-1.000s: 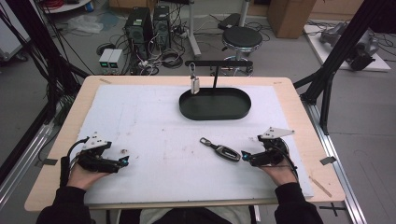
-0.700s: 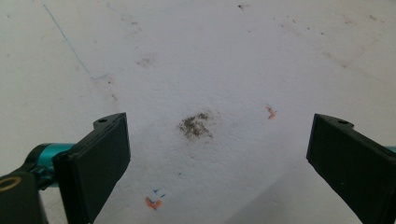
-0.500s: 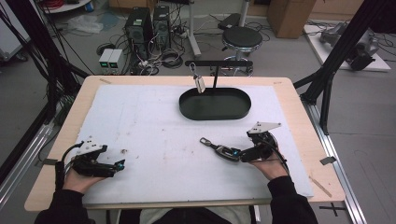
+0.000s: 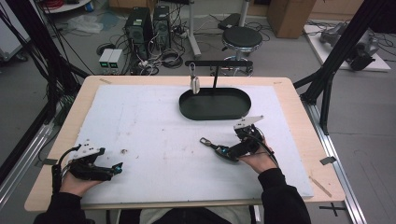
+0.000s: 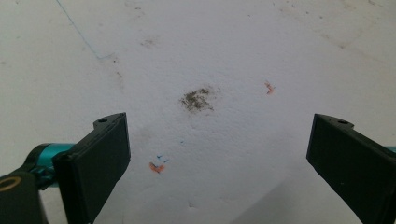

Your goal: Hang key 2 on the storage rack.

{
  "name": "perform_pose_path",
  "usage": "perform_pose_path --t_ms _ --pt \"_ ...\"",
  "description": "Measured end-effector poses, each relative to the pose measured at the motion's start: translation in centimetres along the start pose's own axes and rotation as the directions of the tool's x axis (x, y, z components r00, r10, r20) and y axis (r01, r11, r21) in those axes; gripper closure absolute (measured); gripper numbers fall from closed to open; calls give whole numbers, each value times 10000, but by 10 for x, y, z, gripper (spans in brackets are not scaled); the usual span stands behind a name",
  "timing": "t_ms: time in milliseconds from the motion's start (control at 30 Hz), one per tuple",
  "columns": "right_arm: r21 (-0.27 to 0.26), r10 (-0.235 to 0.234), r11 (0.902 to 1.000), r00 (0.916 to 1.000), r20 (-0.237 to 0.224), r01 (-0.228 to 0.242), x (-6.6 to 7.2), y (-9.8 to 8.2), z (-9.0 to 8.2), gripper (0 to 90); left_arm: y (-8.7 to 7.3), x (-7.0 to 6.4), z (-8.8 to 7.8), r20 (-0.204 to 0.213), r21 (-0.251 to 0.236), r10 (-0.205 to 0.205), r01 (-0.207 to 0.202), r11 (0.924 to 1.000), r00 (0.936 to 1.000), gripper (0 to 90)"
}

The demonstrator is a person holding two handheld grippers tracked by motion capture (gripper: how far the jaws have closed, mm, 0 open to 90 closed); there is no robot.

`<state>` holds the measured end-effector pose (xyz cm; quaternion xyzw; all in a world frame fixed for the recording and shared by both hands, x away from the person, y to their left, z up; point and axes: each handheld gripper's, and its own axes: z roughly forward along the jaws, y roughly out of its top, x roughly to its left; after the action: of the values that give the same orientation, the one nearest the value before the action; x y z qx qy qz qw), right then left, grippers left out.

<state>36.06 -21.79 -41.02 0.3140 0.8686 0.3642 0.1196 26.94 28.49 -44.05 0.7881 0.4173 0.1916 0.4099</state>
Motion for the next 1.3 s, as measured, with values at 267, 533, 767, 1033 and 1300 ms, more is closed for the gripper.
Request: perform_pose_path --t_ms 267,533,767,1033,1300 --pt "489 -450 9977 9988 -194 459 7 15 18 32 -1 0 -2 44 3 37 -37 10000 10000 66" --pt "1149 -630 9910 9968 -492 683 13 22 35 60 -3 -4 -2 253 60 227 -229 9997 9994 66" --pt "1896 -605 9788 9938 -934 775 19 22 48 401 -3 -4 -2 346 -42 279 -277 9996 9990 66" --pt "2158 -582 9741 9971 -493 675 23 24 49 769 -3 -7 -2 616 -119 570 -564 9983 9965 66" --pt "2200 -640 9727 9966 -527 741 26 26 47 859 -3 -9 -1 746 -149 617 -607 9980 9953 66"
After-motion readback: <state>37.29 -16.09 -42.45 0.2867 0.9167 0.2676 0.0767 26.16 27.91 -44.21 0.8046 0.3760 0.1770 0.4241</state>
